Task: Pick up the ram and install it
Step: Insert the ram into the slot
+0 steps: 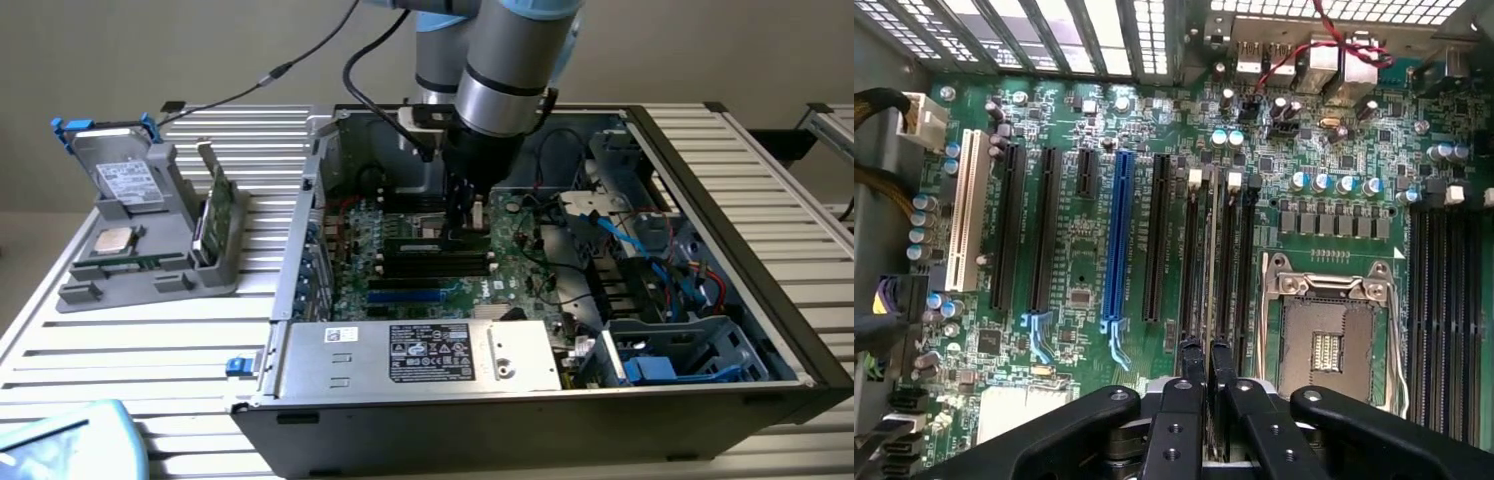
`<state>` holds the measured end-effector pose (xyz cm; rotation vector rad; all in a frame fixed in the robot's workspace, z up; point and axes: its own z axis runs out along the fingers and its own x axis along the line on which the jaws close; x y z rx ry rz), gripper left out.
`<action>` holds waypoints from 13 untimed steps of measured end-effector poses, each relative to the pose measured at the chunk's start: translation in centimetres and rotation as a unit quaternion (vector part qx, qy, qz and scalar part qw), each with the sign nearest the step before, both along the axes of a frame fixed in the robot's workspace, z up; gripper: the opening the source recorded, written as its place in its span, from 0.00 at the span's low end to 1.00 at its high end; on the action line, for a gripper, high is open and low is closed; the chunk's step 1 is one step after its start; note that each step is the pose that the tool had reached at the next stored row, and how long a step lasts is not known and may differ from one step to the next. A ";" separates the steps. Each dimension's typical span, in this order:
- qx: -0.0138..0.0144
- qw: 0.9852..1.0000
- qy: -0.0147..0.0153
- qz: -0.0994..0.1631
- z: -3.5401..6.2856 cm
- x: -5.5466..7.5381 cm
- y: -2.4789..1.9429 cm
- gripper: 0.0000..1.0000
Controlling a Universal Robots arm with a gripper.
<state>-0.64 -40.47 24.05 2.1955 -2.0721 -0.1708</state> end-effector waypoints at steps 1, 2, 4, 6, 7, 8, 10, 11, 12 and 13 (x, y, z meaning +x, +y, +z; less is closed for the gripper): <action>0.000 1.000 0.000 0.000 -0.17 0.0 -0.02 0.14; 0.000 1.000 0.000 -0.001 -0.27 0.0 -0.06 0.14; -0.003 1.000 0.000 -0.001 -0.34 0.0 -0.15 0.14; -0.005 1.000 0.000 -0.002 -0.36 0.0 -0.27 0.14; -0.005 1.000 0.000 -0.002 -0.38 0.0 -0.30 0.14; -0.006 1.000 0.000 -0.002 -0.39 0.0 -0.31 0.14; -0.006 1.000 0.000 -0.003 -0.54 0.0 -0.33 0.14; -0.006 1.000 0.000 -0.003 -0.68 0.0 -0.33 0.14; -0.006 1.000 0.000 -0.004 -0.82 0.0 -0.33 0.14; -0.006 1.000 0.000 -0.004 -0.95 0.0 -0.32 0.14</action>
